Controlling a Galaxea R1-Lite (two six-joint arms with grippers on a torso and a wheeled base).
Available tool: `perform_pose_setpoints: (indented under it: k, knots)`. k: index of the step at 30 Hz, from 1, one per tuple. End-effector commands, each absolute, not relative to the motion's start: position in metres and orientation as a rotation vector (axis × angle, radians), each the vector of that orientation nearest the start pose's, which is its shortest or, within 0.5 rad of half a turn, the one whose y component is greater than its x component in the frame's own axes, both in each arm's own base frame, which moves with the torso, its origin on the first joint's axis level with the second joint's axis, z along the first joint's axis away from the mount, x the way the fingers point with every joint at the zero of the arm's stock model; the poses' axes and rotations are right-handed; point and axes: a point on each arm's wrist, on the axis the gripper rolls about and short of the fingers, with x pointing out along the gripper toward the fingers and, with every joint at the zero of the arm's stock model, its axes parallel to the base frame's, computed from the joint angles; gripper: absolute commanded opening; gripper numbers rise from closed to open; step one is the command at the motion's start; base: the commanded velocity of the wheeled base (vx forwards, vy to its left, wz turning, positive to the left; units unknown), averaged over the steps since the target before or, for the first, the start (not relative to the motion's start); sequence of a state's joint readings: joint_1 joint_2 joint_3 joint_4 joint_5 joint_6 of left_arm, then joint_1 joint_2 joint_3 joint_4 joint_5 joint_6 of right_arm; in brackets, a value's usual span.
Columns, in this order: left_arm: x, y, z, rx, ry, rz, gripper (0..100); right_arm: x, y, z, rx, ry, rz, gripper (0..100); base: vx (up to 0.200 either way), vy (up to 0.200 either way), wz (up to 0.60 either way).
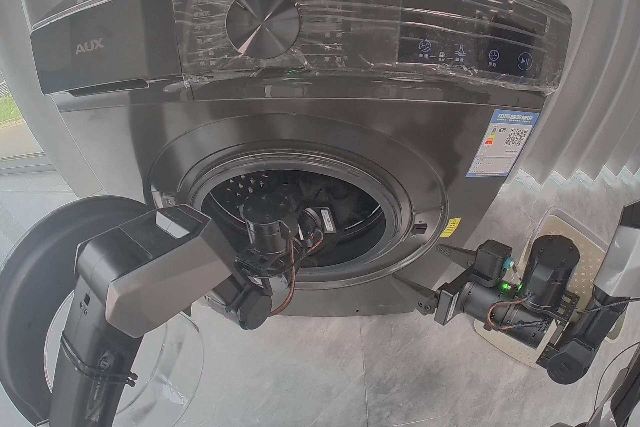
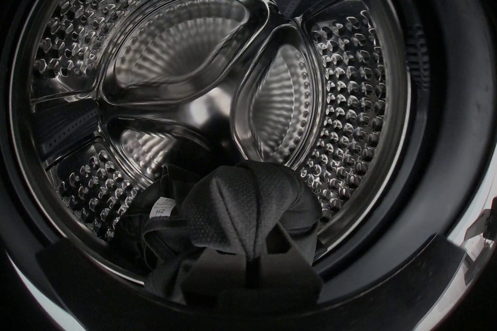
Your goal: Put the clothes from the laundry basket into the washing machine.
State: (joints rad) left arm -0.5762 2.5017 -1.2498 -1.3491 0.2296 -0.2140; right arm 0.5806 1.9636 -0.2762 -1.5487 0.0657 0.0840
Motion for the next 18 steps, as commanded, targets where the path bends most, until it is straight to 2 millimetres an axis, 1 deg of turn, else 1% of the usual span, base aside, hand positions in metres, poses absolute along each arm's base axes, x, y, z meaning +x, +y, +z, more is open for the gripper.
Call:
perform_pose_setpoints:
  k: [1,4,10,18]
  knots:
    - [0.415,-0.247,0.050,-0.264,-0.078,-0.327,0,0.225,0.151,0.082,0.045,0.158,0.643,100,0.000,0.000,0.00]
    - [0.425,-0.242,0.056,-0.272,-0.103,-0.294,0,0.225,0.150,0.083,0.046,0.155,0.642,100,0.000,0.000,0.00]
    - [0.438,-0.240,0.056,-0.280,-0.125,-0.242,0,0.225,0.151,0.083,0.047,0.152,0.644,100,0.000,0.000,0.00]
    - [0.457,-0.240,0.071,-0.300,-0.182,-0.205,0,0.225,0.151,0.083,0.047,0.152,0.644,100,0.000,0.000,0.00]
